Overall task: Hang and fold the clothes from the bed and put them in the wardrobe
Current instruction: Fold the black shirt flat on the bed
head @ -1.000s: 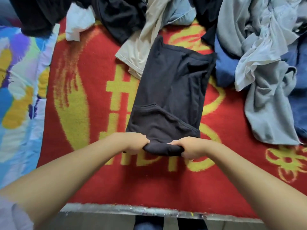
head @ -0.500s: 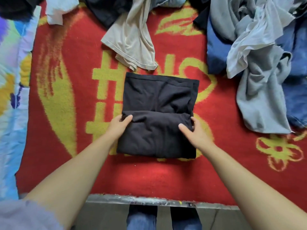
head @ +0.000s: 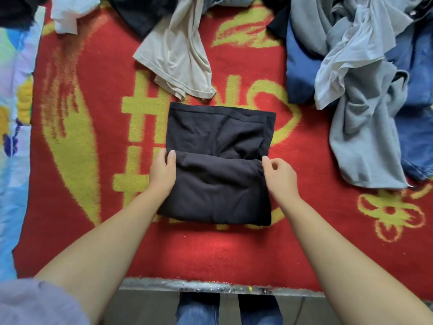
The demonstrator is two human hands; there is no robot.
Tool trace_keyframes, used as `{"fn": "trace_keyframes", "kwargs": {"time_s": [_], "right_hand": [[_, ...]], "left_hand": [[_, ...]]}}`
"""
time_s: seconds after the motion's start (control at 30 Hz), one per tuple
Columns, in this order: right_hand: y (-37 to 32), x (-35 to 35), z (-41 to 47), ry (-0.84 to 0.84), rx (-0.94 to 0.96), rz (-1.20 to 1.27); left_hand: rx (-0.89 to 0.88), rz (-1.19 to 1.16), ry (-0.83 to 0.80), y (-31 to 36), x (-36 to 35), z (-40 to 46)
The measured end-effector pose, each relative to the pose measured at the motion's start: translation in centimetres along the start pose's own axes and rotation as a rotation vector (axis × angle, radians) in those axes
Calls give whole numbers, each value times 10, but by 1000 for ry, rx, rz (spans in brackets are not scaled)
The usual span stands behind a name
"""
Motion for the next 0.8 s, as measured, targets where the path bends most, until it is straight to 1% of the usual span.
{"fn": "trace_keyframes", "kwargs": {"time_s": [0.07,0.13,0.17,0.2,0.27,0.3,0.33,0.4,0.47,0.5,0.57,0.63,0.7,0.77,0.8], "right_hand": [[-7,-9,10,-174,-107,-126],[-15,-16,14,-201,-94,-170],[-18,-17,15,-162,-61,-138],[-16,-14,16,-82,-34,-75],[-1,0,18,114,-61,76],[8,6,18,151,-86,101],[17,9,19,143,-91,80],[24,11,18,83,-45,27],[17,6,13,-16,-14,96],[9,2,10,-74,-13,128],[-10,-8,6,-130,4,56],[-32,-15,4,-138,34,-84],[-47,-24,2,-212,80,-219],[-50,-30,0,-345,78,-222],[-46,-29,-1,-399,39,-162]], "left_hand": [[8,-60,32,6,-1,0],[-8,-84,86,13,0,0],[-30,-65,131,16,3,-1],[-43,-45,184,17,7,0],[-20,-29,271,12,15,3],[9,-13,275,8,18,6],[36,4,240,4,19,9],[56,1,89,-3,14,15],[47,-11,-39,-5,11,17],[38,-18,-65,-5,10,16],[19,-61,-73,-3,12,14],[5,-131,-47,2,14,11],[7,-193,-32,9,12,7],[25,-253,-8,12,9,3],[45,-291,13,10,9,3]]}}
Point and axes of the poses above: each hand's wrist, its own z-axis towards the middle knuckle, its own x-axis out of the back of the hand, y = z × x, the point moved 4 cm from there along z, towards the middle knuckle, and after that the axes turned 8 degrees about -x, right-handed, at the moved point
